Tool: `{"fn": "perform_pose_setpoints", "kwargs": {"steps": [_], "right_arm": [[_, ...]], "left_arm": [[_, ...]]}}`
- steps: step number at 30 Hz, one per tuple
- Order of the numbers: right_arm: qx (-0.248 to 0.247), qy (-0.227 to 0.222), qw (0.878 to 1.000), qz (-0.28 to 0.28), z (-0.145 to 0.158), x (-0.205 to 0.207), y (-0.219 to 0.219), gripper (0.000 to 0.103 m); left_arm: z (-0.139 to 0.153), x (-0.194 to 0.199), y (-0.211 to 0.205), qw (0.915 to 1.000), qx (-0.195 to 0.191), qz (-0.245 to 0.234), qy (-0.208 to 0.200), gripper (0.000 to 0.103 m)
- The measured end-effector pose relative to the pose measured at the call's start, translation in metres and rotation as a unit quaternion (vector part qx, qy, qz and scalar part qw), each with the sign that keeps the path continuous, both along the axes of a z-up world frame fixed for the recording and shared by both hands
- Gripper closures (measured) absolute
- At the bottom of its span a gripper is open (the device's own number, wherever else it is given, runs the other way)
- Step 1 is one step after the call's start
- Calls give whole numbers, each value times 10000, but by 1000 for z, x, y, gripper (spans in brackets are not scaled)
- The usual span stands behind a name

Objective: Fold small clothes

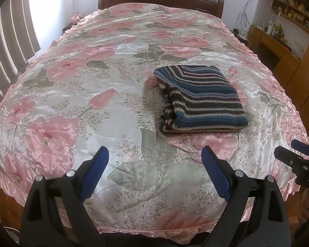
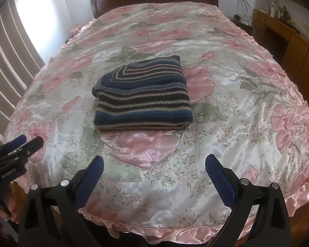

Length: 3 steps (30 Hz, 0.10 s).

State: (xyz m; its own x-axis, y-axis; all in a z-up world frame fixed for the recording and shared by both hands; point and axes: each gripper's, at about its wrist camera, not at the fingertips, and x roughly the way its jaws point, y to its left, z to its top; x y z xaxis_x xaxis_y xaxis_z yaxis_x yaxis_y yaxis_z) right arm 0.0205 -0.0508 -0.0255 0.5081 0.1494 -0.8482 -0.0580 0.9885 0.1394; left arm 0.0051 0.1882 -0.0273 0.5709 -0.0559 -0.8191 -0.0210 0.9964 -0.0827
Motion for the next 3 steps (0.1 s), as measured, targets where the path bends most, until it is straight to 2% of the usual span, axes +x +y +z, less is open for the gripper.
{"fn": "perform_pose_setpoints", "kwargs": {"steps": [3], "right_arm": [[-8,1,10000,-21,1,-1,-1,4]], "left_arm": [[0,0,0,10000,-6,5,2,12]]}}
